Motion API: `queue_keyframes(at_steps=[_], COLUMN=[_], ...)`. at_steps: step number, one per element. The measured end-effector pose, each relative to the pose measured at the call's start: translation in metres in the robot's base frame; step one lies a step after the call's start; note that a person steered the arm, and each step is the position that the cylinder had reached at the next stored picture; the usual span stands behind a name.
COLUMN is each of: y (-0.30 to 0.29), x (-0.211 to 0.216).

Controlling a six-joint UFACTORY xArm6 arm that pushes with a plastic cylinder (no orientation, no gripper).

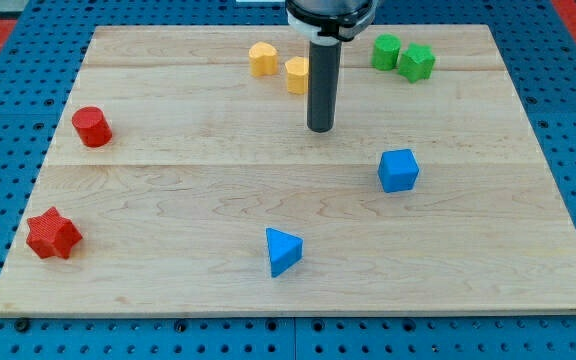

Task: Push the blue cube diagonal to the blue triangle

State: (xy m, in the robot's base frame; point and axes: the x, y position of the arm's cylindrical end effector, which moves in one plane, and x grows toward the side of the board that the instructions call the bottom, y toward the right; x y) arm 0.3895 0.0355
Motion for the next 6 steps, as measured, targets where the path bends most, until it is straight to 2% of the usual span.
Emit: queue_keyframes(at_steps=[3, 4, 5, 6], y=[0.006, 0.065, 0.114, 0.141], x=[0.082, 0.085, 0.056, 0.105])
